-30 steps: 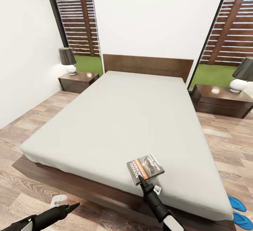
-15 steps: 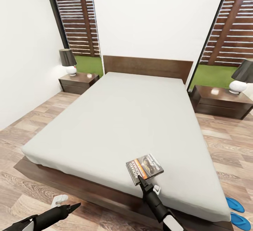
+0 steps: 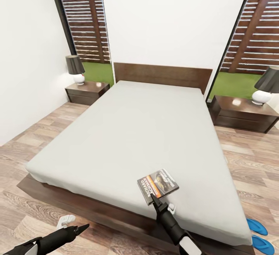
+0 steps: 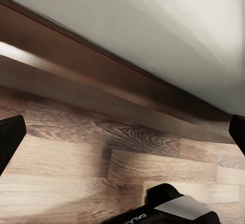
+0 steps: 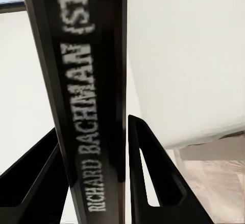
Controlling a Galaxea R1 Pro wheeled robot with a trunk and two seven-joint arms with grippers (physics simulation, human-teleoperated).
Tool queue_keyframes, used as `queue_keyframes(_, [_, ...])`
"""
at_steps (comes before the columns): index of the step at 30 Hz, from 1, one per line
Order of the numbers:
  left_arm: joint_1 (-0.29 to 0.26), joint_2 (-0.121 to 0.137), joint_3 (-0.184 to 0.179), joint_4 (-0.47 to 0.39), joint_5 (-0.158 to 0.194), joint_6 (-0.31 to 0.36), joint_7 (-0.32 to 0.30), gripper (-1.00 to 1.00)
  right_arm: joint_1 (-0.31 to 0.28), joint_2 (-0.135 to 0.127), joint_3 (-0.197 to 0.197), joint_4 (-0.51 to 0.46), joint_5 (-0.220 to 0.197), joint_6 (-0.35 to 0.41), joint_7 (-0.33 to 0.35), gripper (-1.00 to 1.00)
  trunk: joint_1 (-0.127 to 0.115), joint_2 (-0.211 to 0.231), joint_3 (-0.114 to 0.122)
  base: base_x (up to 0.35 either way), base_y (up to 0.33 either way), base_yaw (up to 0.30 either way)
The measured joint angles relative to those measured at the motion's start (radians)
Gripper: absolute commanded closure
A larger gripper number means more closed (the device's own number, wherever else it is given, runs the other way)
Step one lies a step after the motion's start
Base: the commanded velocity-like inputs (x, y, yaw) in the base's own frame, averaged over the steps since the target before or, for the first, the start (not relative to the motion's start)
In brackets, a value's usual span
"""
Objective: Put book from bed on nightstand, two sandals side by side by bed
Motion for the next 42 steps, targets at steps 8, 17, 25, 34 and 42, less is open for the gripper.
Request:
queue_keyframes(8, [0.000,0.000,0.000,0.000,0.000,0.000,0.000,-1.00,0.000,0.000,0.064,-0.023,0.088,0.073,0.001,1.00,-0.031,0.056,0.025,0.000,0.000,0.000])
queue_keyframes(17, [0.000,0.000,0.000,0.000,0.000,0.000,0.000,-1.00,0.000,-0.020,0.069,-0.069,0.113,0.189,0.000,1.00,-0.065,0.119,0.053,0.000,0.000,0.000])
queue_keyframes(25, [0.000,0.000,0.000,0.000,0.000,0.000,0.000,-1.00,0.000,-0.043,0.066,-0.067,0.124,0.336,0.001,1.00,-0.096,0.175,0.078,0.000,0.000,0.000])
queue_keyframes(34, [0.000,0.000,0.000,0.000,-0.001,0.000,0.000,-1.00,0.000,-0.048,0.068,-0.087,0.125,0.343,0.000,1.00,-0.130,0.238,0.107,0.000,0.000,0.000])
queue_keyframes(42, [0.000,0.000,-0.001,0.000,-0.002,0.000,0.000,-1.00,0.000,-0.061,0.069,-0.151,0.144,0.334,0.005,1.00,-0.161,0.294,0.132,0.000,0.000,0.000])
